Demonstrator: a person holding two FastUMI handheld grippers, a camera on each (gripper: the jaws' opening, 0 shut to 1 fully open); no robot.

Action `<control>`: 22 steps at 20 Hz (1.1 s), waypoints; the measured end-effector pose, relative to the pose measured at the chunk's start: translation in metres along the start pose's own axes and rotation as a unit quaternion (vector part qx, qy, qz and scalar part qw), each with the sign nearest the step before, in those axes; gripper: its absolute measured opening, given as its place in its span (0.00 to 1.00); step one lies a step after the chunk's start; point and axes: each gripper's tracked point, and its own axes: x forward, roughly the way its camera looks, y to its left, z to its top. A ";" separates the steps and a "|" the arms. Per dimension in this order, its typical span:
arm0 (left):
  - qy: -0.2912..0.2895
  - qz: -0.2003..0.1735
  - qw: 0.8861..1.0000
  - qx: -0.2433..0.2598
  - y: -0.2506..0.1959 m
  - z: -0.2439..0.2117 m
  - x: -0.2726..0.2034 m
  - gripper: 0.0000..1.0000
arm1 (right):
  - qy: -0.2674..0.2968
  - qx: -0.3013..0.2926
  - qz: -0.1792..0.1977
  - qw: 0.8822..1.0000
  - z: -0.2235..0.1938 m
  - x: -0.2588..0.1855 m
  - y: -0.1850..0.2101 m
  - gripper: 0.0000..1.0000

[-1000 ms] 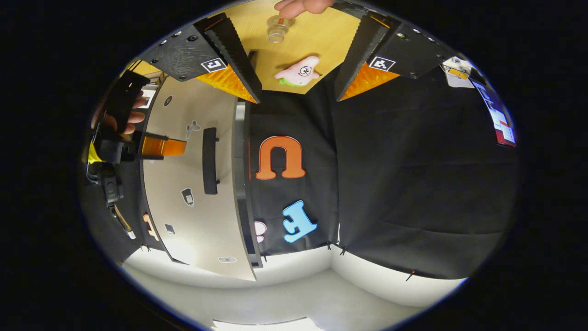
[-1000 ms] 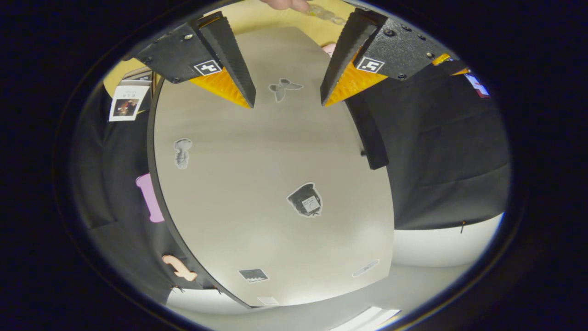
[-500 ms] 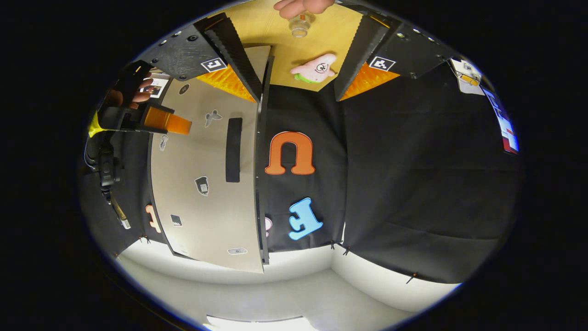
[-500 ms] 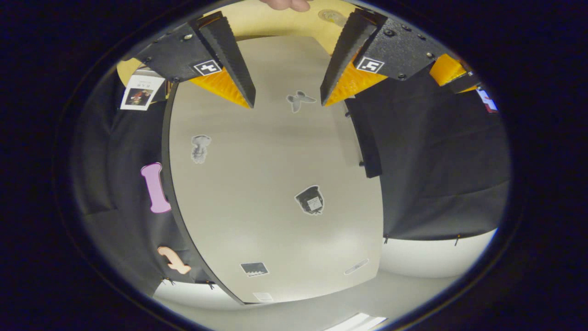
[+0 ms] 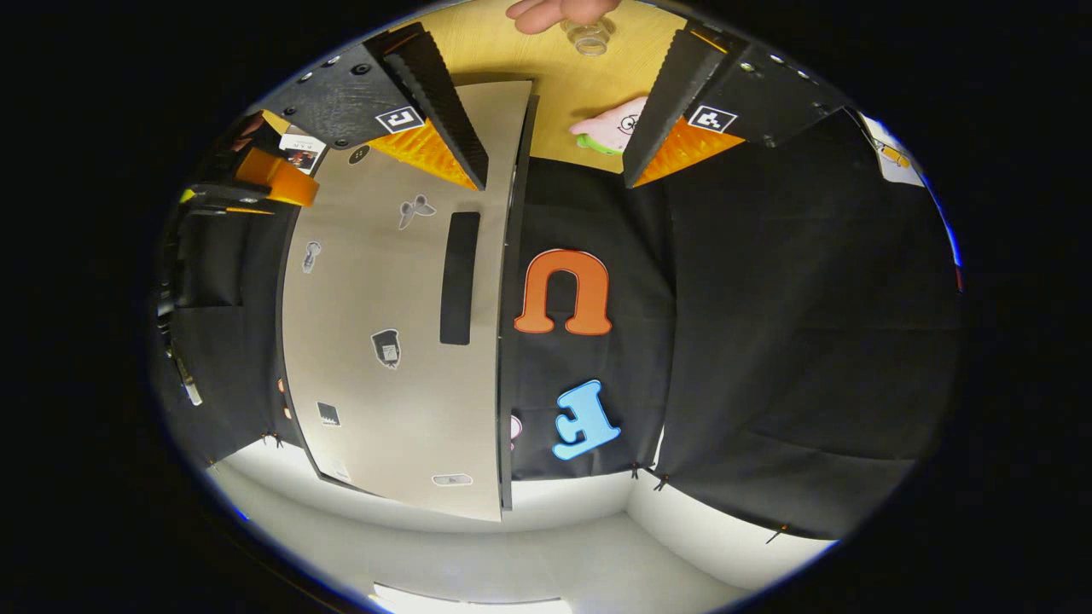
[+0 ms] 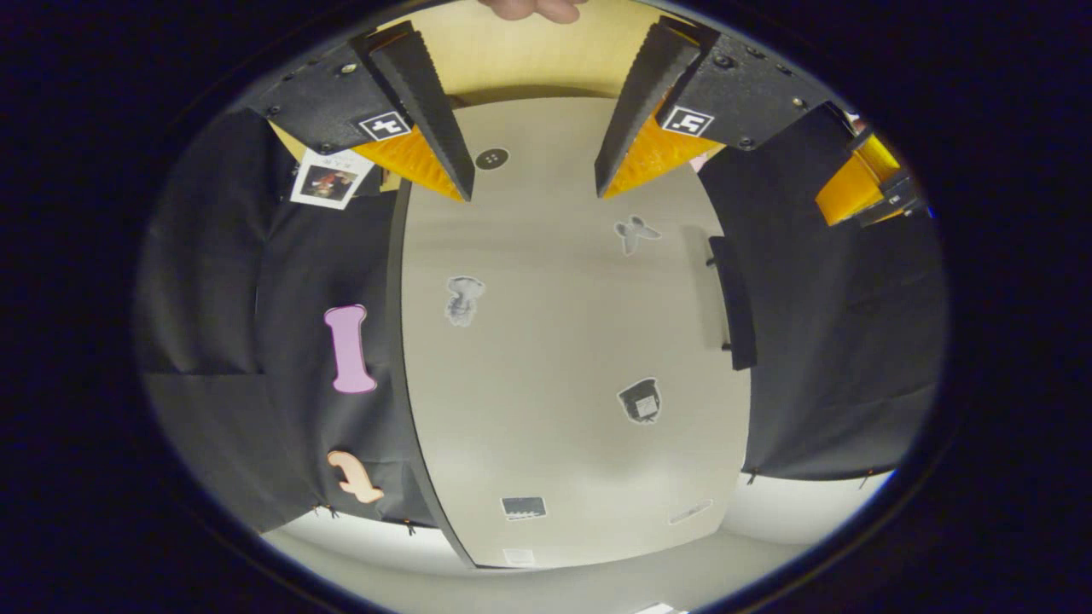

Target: Open the cabinet door with the right hand, grasp the bottle in the cabinet with the left hand and place it on the coaster, then close the cabinet door with the right hand.

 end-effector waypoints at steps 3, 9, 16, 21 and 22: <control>0.010 -0.014 1.000 0.011 -0.012 -0.009 0.014 0.96 | -0.023 0.005 -0.028 0.999 0.008 -0.013 -0.016 0.92; -0.011 -0.072 0.996 0.045 -0.054 -0.001 0.022 0.95 | -0.029 -0.019 -0.096 0.995 0.000 -0.029 -0.043 0.93; -0.051 -0.101 0.993 0.037 -0.090 0.008 0.005 0.96 | -0.086 -0.048 -0.115 0.988 0.021 -0.036 -0.045 0.93; -0.020 -0.120 0.992 0.019 -0.096 -0.004 0.009 0.96 | -0.068 -0.027 -0.089 0.993 0.015 -0.031 -0.038 0.93; -0.002 -0.139 0.990 0.011 -0.104 -0.010 0.008 0.96 | -0.066 -0.027 -0.080 0.994 0.014 -0.030 -0.035 0.93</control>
